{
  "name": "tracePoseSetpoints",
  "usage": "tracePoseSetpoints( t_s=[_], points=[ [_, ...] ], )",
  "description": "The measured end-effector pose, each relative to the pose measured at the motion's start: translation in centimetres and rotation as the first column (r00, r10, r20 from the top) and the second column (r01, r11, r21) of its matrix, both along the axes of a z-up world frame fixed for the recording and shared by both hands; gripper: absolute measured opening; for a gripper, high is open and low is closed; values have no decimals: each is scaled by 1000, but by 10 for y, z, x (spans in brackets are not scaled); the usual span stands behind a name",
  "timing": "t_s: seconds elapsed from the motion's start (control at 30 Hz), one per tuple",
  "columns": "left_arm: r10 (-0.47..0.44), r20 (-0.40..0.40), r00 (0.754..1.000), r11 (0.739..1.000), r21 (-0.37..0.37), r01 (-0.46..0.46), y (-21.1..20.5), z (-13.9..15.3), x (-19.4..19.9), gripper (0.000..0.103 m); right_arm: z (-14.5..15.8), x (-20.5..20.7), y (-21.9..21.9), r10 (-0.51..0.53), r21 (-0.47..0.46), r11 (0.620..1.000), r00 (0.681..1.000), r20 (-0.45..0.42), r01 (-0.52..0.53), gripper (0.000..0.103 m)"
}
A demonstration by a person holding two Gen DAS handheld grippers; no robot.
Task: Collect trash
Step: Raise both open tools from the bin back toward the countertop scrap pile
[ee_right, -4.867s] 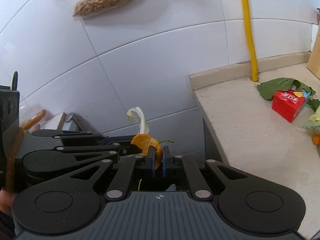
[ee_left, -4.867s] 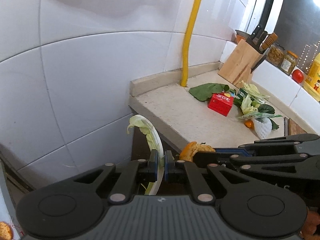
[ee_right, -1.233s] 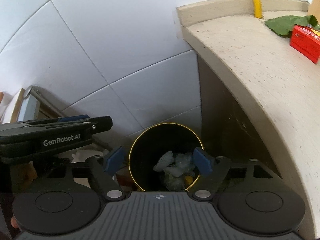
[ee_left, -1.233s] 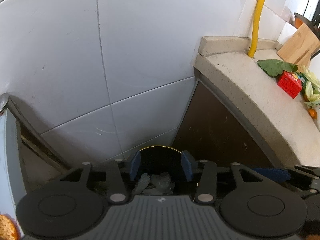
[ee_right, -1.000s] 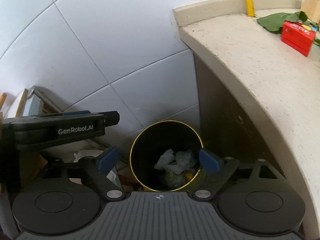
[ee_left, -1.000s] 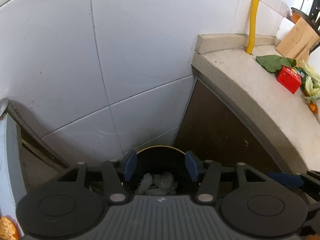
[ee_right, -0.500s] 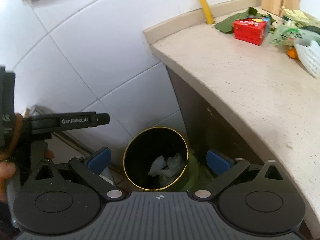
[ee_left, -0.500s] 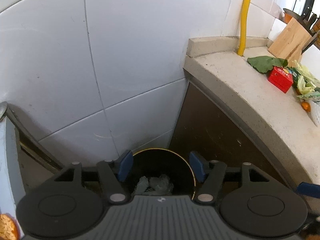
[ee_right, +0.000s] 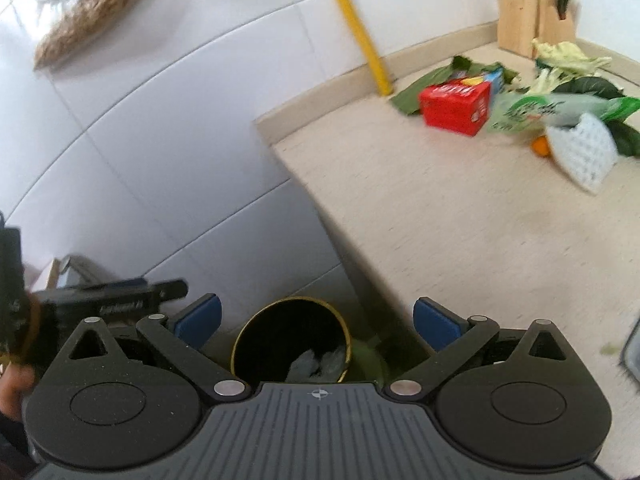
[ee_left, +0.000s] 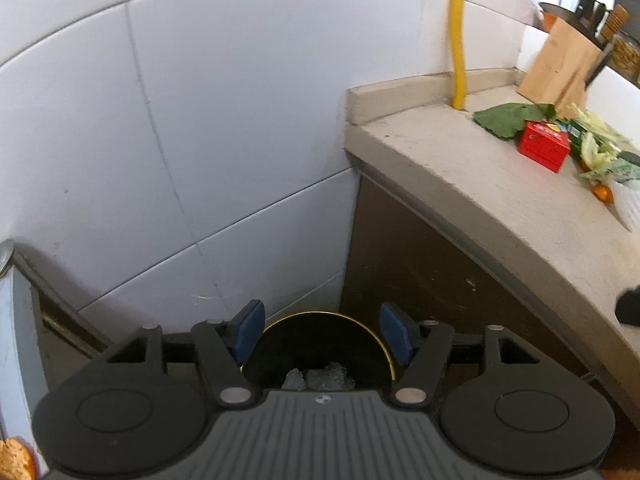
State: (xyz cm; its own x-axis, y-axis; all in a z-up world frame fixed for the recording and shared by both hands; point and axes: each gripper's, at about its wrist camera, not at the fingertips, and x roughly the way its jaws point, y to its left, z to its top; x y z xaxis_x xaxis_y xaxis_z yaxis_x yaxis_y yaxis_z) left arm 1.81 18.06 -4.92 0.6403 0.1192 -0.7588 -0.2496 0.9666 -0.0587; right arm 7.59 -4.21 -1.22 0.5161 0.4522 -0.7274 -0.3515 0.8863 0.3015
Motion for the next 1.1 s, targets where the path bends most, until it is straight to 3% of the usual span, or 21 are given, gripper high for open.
tracePoseSetpoints(
  t_s=[0.13, 0.3, 0.47, 0.77, 0.97, 1.1],
  points=[
    [-28, 2, 1000, 999, -42, 28, -20, 6, 10, 59, 3, 9, -13, -25, 3, 1000, 1000, 15, 25, 103],
    [-93, 23, 995, 995, -39, 94, -50, 17, 25, 59, 12, 19, -36, -54, 17, 998, 997, 58, 53, 103],
    [-173, 38, 984, 983, -61, 175, -77, 27, 43, 59, 24, 33, -72, -148, 29, 989, 985, 94, 146, 103],
    [-363, 110, 925, 930, -17, 367, -137, 57, 82, 60, 41, 63, -137, -296, 5, 954, 939, 176, 300, 103],
    [-431, 115, 895, 901, 6, 433, -167, 66, 104, 61, 39, 91, -179, -377, 98, 925, 918, 121, 367, 103],
    [-446, 134, 885, 892, -15, 452, -176, 77, 122, 61, 45, 109, -193, -370, 76, 929, 913, 172, 362, 102]
  ],
)
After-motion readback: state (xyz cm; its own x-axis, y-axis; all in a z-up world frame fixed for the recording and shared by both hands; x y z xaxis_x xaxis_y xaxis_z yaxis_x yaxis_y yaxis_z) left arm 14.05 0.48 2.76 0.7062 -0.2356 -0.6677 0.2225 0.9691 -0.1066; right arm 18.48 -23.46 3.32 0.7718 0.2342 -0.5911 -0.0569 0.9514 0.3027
